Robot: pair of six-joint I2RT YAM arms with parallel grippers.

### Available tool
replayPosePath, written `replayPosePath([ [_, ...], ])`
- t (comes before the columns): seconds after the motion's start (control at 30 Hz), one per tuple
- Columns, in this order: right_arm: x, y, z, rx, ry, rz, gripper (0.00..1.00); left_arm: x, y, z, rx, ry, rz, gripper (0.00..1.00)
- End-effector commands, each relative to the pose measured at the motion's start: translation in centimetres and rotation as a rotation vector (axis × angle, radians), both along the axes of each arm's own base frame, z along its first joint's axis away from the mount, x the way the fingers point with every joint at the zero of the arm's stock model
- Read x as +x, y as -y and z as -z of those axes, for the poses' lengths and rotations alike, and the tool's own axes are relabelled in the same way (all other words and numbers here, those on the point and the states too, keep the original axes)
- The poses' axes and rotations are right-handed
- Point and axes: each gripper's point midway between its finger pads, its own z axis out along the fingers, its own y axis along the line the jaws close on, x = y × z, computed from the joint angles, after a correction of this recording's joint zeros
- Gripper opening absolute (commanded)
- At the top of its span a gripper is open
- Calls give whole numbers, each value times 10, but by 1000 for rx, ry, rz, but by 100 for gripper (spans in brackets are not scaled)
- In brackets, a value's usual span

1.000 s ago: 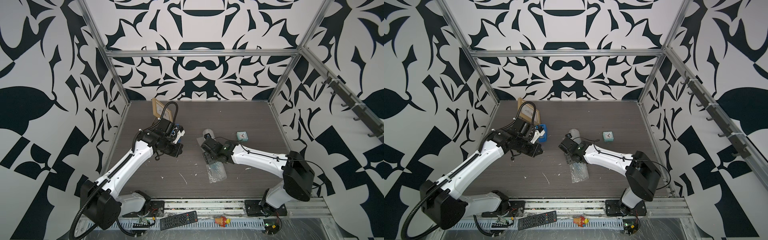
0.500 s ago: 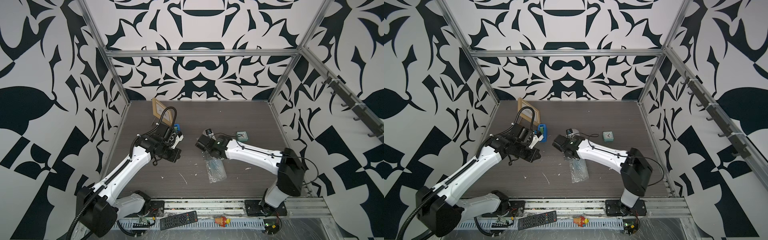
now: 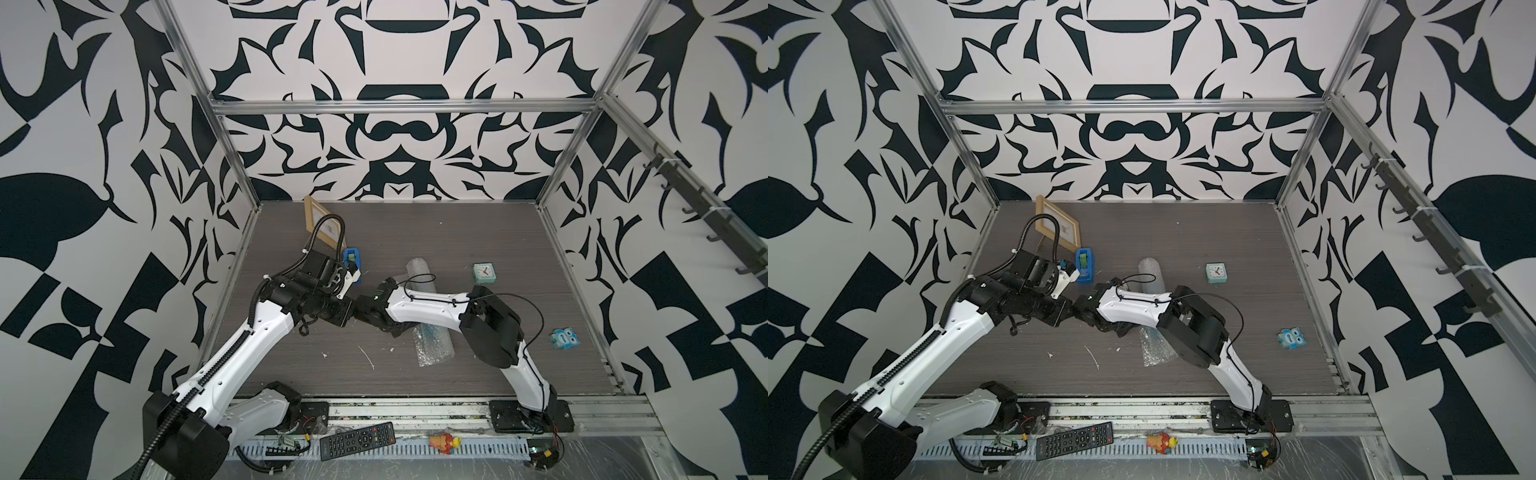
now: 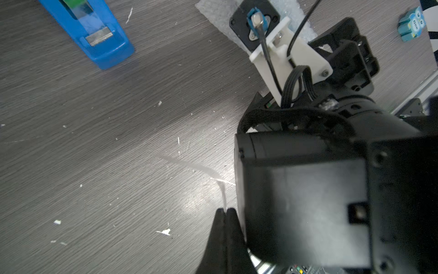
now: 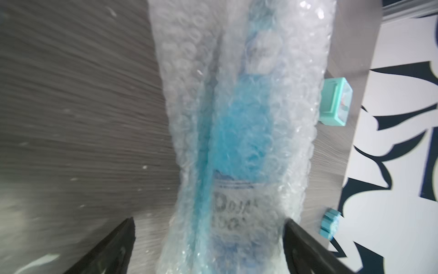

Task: Wrap wine bottles in bubble wrap
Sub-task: Adjust the bubble wrap at the center of the board.

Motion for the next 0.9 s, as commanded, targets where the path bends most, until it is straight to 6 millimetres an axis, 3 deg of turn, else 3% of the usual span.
replayPosePath([
  [0.0,3,9,-12,-37,50,37,98,-11,-1,-2,-5,-4,40,0],
  [0.37,-1,21,4,-87,50,54,99,-13,-6,-4,-8,3,34,0],
  [0.7,-6,40,20,-39,20,91,93,-15,-7,-6,-16,13,32,0],
  [0.77,-8,42,23,4,1,103,89,-15,-7,-6,-15,16,31,0],
  [0.87,-8,43,24,39,-11,101,73,-15,-7,-6,-14,15,29,0],
])
